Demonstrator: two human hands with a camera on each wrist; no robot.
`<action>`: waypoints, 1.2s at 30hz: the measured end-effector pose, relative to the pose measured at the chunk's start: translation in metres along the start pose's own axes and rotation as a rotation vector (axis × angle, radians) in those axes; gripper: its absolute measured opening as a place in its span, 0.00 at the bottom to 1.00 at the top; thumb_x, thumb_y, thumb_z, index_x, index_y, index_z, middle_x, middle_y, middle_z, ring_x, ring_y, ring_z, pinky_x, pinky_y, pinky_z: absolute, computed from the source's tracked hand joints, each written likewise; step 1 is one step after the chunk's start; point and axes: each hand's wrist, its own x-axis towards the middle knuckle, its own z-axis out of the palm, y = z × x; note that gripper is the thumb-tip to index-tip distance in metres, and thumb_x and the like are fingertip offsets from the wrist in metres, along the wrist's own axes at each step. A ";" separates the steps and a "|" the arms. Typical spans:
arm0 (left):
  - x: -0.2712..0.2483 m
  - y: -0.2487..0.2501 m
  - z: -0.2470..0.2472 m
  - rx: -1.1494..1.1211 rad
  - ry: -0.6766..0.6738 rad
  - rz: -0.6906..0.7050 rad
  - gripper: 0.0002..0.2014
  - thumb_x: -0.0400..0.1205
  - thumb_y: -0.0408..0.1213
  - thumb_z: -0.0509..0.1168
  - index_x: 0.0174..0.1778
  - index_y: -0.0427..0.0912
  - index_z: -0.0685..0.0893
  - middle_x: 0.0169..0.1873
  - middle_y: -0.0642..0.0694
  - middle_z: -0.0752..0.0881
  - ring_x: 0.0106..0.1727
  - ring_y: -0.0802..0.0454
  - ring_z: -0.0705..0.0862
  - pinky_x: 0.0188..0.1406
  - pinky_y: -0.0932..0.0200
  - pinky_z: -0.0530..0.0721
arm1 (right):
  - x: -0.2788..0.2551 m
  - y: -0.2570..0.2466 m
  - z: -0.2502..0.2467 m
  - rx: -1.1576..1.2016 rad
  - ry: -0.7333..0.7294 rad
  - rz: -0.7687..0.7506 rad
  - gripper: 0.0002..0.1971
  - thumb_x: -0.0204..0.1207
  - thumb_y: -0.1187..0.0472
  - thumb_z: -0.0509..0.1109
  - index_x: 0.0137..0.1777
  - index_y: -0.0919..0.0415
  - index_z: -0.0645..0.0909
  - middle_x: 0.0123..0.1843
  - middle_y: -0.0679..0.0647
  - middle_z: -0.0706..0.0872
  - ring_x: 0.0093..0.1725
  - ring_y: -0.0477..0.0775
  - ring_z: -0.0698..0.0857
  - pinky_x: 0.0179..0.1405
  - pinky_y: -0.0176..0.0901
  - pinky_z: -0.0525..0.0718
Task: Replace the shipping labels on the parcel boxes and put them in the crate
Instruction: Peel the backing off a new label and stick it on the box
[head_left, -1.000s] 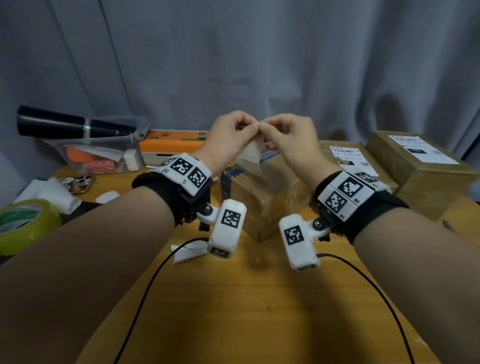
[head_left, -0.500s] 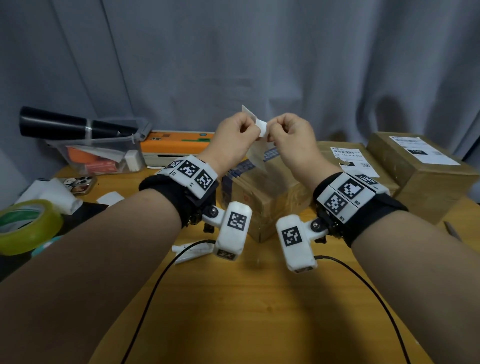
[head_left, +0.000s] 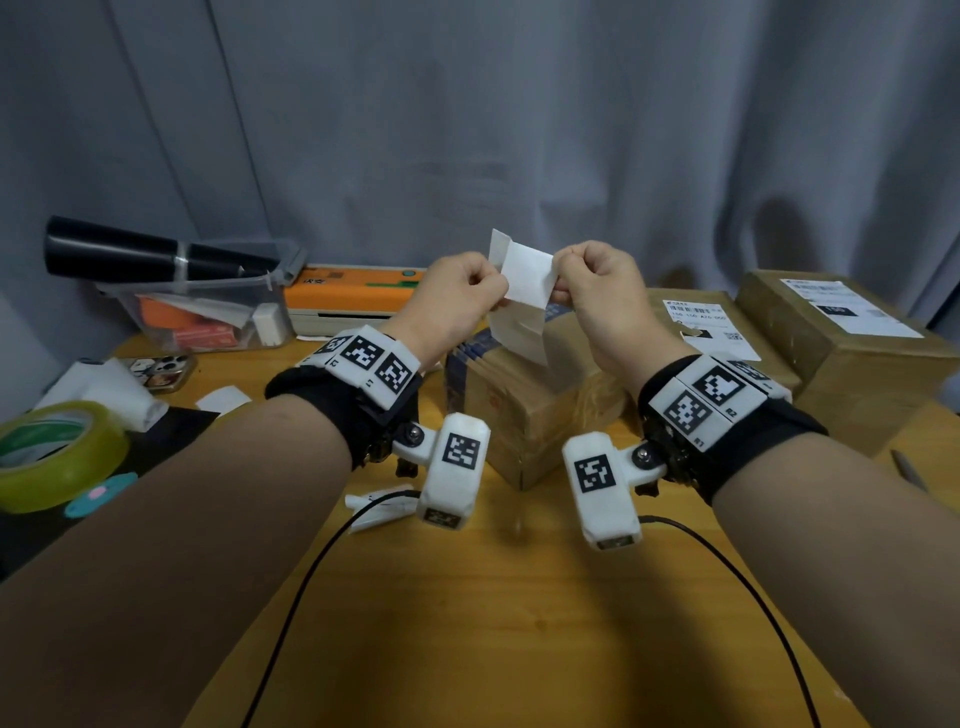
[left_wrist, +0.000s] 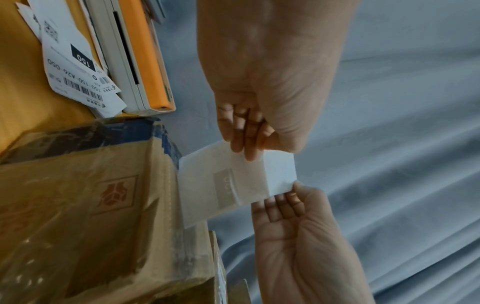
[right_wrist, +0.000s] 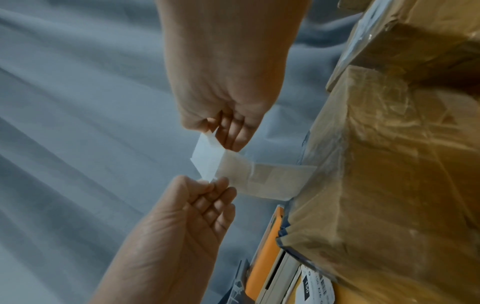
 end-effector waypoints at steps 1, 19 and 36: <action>0.000 0.000 0.000 -0.027 -0.002 -0.016 0.07 0.80 0.33 0.60 0.40 0.36 0.81 0.37 0.45 0.85 0.40 0.55 0.82 0.44 0.61 0.80 | -0.001 -0.001 0.000 0.037 -0.019 -0.017 0.12 0.79 0.68 0.62 0.36 0.57 0.79 0.34 0.50 0.82 0.33 0.45 0.81 0.38 0.40 0.82; 0.006 0.010 -0.003 -0.381 -0.050 -0.113 0.06 0.81 0.39 0.67 0.40 0.42 0.82 0.28 0.52 0.83 0.29 0.60 0.78 0.31 0.67 0.76 | -0.012 -0.019 -0.005 0.042 -0.216 -0.102 0.09 0.82 0.69 0.61 0.51 0.64 0.84 0.44 0.55 0.88 0.43 0.47 0.88 0.44 0.35 0.86; 0.005 0.024 -0.011 -0.004 -0.080 0.194 0.06 0.81 0.33 0.66 0.43 0.34 0.84 0.35 0.49 0.82 0.39 0.58 0.78 0.46 0.64 0.78 | -0.004 -0.025 -0.012 0.024 -0.250 -0.006 0.05 0.74 0.62 0.74 0.43 0.65 0.86 0.35 0.55 0.88 0.33 0.46 0.86 0.33 0.35 0.84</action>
